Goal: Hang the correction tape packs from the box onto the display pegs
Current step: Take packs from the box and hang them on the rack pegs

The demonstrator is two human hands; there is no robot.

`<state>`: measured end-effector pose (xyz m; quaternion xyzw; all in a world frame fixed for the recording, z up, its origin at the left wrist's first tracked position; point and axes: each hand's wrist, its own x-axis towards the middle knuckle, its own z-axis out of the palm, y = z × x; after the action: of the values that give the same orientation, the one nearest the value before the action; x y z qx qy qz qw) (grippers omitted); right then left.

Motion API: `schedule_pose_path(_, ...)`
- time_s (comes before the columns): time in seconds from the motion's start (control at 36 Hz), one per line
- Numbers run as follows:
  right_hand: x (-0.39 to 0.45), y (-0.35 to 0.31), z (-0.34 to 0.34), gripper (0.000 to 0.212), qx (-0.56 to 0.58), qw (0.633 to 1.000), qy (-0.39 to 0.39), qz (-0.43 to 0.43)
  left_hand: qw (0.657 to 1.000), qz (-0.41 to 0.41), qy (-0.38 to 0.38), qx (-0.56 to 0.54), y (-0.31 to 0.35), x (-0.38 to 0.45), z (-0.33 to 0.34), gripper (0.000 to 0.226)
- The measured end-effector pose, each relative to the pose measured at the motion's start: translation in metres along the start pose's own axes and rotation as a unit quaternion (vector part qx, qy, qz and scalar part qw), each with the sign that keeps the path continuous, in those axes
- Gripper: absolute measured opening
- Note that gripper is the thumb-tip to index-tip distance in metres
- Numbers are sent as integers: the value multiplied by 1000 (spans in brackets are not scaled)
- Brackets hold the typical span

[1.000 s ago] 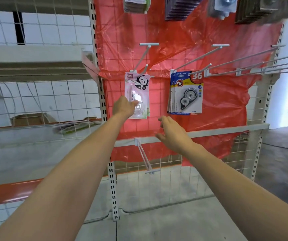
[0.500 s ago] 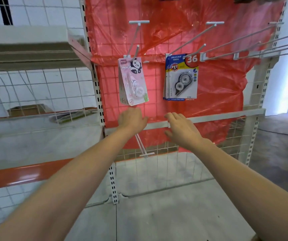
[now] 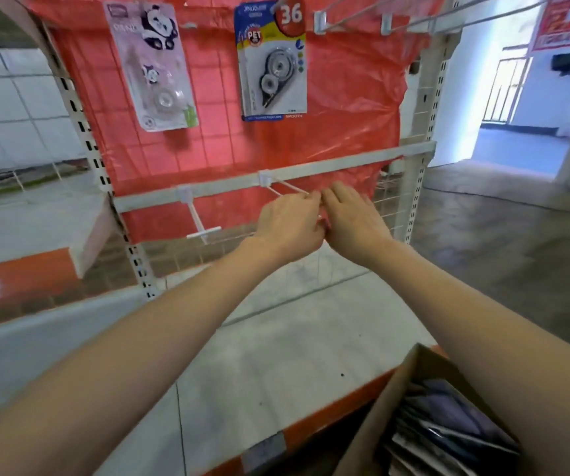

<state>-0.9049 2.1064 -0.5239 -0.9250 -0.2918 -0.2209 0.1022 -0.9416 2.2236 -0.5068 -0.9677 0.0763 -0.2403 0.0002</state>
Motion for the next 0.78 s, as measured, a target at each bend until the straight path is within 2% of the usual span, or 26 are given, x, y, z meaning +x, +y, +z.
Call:
schedule_pose_path(0.17,-31,16,1,69,23,999,-10,-25,999,14,7,-48,28,-13,31,21)
schedule_pose_path(0.28,-53,27,12,58,10,999,-15,28,995,33,8,-90,42,-20,50,20)
schedule_pose_path(0.5,-125,63,45,65,-11,987,-69,146,989,83,-81,-93,73,-42,110,30)
schedule_pose_path(0.78,-251,83,88,53,-13,956,-92,279,976,126,-120,-132,143,-98,194,34)
